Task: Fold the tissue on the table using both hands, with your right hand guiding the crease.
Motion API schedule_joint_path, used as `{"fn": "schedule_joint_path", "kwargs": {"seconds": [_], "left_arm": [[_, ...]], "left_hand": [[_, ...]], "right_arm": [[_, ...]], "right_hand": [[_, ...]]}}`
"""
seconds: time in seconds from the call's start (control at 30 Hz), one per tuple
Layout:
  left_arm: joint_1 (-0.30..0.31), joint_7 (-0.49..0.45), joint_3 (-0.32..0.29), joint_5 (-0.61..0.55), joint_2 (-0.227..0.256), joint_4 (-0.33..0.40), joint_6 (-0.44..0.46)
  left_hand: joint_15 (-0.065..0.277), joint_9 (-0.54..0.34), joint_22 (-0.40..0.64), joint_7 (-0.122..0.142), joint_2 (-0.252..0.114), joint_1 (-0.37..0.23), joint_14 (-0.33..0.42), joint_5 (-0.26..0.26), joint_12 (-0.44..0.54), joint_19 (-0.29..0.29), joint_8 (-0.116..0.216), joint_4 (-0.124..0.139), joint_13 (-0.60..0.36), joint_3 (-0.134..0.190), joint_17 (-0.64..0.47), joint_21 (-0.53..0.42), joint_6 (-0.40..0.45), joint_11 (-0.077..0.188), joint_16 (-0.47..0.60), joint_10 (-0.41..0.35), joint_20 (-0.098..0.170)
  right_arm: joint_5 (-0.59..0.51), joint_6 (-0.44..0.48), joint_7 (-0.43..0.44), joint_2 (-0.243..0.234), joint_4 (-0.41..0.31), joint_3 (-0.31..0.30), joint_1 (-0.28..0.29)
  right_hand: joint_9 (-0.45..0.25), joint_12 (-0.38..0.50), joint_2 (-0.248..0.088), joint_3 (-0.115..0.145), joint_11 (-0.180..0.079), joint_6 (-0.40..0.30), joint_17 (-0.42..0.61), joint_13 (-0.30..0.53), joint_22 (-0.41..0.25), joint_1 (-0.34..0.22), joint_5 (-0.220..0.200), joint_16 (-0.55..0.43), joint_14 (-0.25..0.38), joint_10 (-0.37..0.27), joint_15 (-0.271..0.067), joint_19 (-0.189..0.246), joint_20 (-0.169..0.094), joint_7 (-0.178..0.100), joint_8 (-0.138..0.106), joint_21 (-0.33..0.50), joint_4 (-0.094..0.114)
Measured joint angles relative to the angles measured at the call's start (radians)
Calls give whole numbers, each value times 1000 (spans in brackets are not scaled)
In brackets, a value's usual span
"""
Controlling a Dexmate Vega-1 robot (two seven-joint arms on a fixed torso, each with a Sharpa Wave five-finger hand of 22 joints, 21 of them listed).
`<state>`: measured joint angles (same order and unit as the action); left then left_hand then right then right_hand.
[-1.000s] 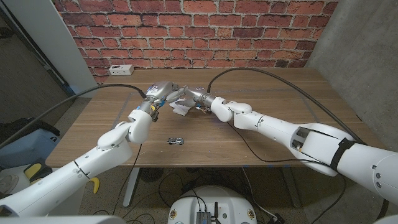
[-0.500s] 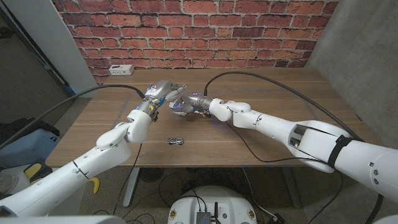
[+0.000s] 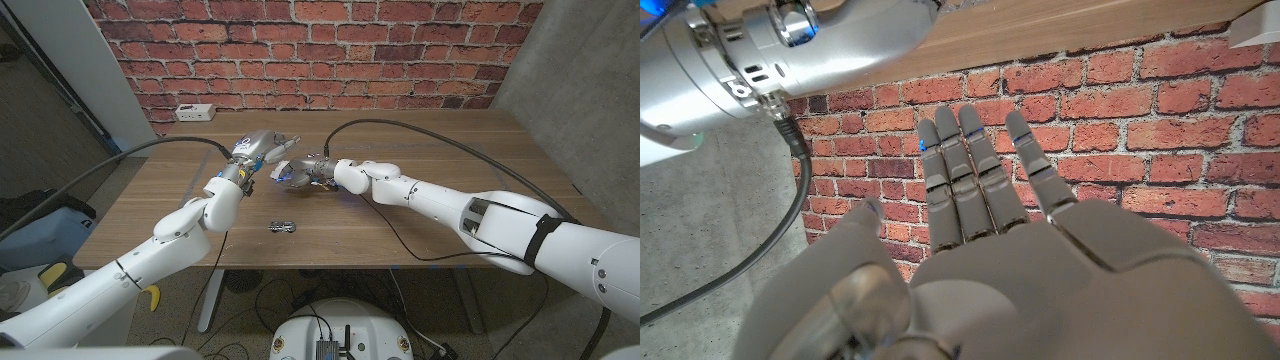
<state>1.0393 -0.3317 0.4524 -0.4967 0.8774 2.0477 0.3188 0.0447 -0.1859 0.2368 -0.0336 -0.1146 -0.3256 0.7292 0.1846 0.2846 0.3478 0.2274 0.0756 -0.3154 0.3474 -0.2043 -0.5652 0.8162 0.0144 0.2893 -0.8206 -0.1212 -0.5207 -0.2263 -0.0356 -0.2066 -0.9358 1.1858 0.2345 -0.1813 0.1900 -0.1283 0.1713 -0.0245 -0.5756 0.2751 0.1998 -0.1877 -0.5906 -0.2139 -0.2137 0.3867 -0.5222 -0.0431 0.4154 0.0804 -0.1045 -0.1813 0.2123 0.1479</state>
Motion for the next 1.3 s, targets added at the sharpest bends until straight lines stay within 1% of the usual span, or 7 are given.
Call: {"fn": "schedule_joint_path", "kwargs": {"seconds": [0.23, 0.47, 0.63, 0.77, 0.93, 1.13, 1.3], "left_arm": [[1, 0, 0, 0, 1, 4, 5], [1, 2, 1, 0, 2, 8, 10], [1, 5, 4, -2, 3, 11, 10], [-1, 7, 6, -4, 3, 11, 11], [-5, 10, 9, -6, 3, 12, 9], [-12, 15, 12, -8, 4, 12, 1], [-15, 19, 13, -10, 4, 11, -4]], "left_hand": [[0, 0, -5, -7, 4, -4, 0, 2, -4, 0, 0, -3, 0, 3, 5, 0, 7, -9, -3, 2, 0], [-7, -3, -6, -27, 4, -4, 0, 5, -4, -4, 0, -9, 0, 9, 4, 0, 12, -20, -8, 2, 4], [-7, -3, -9, -40, 4, -4, 0, 8, -4, -9, 0, -14, 0, 14, 4, 0, 18, -23, -14, 3, 2], [-7, -3, -9, -42, 4, -4, 0, 12, -4, -9, 0, -15, 0, 15, 4, 0, 16, -31, -14, 2, 2], [-7, -3, -9, -47, 4, -4, 0, 12, -4, -9, -6, -18, 0, 18, 4, 0, 11, -31, -14, 2, 2], [-7, -3, -14, -47, 4, -4, 0, 12, -8, -9, -6, -18, 0, 18, 4, 0, 11, -31, -14, 2, 2], [-7, -3, -14, -47, 4, -4, 0, 12, -8, -9, -6, -18, -2, 18, 4, 0, 11, -31, -14, 2, 2]], "right_arm": [[5, 3, 11, -23, -35, -15, 17], [16, 2, 69, -64, -90, -55, 57], [26, 3, 111, -101, -144, -92, 96], [32, 11, 150, -129, -187, -120, 128], [30, 29, 192, -168, -254, -158, 179], [10, 62, 218, -199, -314, -181, 219], [-11, 88, 225, -217, -353, -192, 243]], "right_hand": [[0, -9, 4, 2, 15, 40, -14, 0, -3, 4, -8, 8, -5, 62, 2, -7, 4, -55, 5, 1, -10], [0, -9, 10, 5, 19, 63, -20, 0, 1, 9, -9, 8, -5, 83, 2, -10, 8, -75, 4, 4, -20], [0, -9, 14, 3, 23, 63, -24, 0, 2, 13, -9, 8, -5, 87, 2, -4, 13, -74, 0, 4, -25], [0, 9, 18, 7, 21, 13, -30, 0, 2, 17, -16, -2, 21, 62, 0, 5, 21, -25, -18, 6, -38], [-3, 41, 15, 47, 27, -120, -47, 3, -1, -32, -19, -22, 99, -46, -3, 51, 11, 60, -49, 19, -104], [-3, 73, -7, 121, 24, -244, -45, 13, -1, -133, -23, -44, 170, -146, -7, 78, 5, 75, -74, 28, -199], [-3, 99, -6, 145, 6, -308, -26, 25, -1, -173, -18, -62, 200, -206, -12, 94, 0, 73, -85, 32, -248]]}}
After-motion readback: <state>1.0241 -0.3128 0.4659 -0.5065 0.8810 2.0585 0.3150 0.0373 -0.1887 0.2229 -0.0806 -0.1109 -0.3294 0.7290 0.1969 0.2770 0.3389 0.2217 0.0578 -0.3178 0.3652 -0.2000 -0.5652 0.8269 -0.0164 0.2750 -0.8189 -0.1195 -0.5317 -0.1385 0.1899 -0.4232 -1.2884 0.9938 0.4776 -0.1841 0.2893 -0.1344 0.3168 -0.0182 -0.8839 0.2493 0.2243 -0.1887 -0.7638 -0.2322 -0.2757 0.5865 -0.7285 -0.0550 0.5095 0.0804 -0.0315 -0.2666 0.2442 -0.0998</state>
